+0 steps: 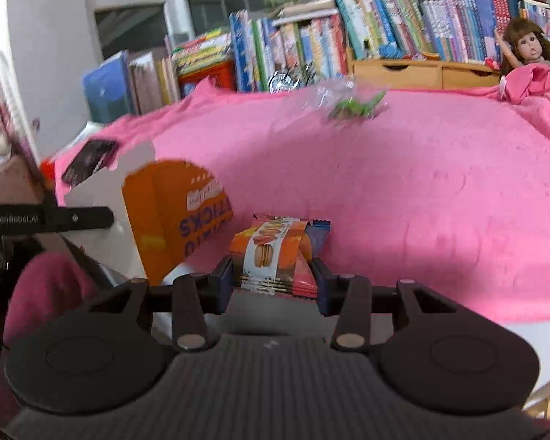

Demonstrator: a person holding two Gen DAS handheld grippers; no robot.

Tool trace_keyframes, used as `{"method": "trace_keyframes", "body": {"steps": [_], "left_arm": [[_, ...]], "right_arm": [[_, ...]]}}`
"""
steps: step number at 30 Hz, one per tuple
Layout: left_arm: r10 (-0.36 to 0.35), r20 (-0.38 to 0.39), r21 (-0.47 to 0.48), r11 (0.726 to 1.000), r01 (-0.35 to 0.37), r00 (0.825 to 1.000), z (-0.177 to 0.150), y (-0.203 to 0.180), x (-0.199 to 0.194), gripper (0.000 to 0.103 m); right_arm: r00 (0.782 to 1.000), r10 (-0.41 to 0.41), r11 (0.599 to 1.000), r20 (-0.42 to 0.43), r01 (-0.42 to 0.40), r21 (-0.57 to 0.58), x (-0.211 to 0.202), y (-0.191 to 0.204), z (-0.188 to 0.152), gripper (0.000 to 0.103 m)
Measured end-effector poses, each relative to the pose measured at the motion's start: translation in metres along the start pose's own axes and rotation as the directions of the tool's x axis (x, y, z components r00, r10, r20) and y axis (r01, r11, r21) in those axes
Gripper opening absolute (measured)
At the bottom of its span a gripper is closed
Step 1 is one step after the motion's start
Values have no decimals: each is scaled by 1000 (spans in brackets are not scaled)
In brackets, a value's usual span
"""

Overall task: Collect trash
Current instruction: 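Carry the paper box and snack wrapper past the towel edge over the bin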

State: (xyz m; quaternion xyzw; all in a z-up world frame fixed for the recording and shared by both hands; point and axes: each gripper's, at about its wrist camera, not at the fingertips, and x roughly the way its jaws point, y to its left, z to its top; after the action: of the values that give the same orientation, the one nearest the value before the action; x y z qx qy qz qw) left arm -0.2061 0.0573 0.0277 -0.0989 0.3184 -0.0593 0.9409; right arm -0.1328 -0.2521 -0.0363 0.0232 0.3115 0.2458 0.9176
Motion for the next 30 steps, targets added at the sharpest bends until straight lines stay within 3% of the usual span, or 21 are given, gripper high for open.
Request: {"method": "trace_keyframes", "body": {"steps": [3, 11, 19, 30], "left_arm": [[-9, -68, 21, 1000, 10, 998, -16, -2, -3, 6], [53, -177, 79, 996, -40, 983, -42, -6, 16, 6], [86, -340, 134, 990, -42, 936, -67, -12, 52, 6], [116, -395, 178, 983, -49, 911, -75, -15, 74, 7]], "right_arm": [[999, 1, 1000, -51, -2, -15, 2, 8, -19, 48], [987, 8, 1000, -162, -5, 20, 17, 13, -52, 49], [968, 0, 999, -251, 11, 43, 33, 10, -72, 49], [953, 0, 999, -304, 12, 37, 46, 10, -78, 49]]}}
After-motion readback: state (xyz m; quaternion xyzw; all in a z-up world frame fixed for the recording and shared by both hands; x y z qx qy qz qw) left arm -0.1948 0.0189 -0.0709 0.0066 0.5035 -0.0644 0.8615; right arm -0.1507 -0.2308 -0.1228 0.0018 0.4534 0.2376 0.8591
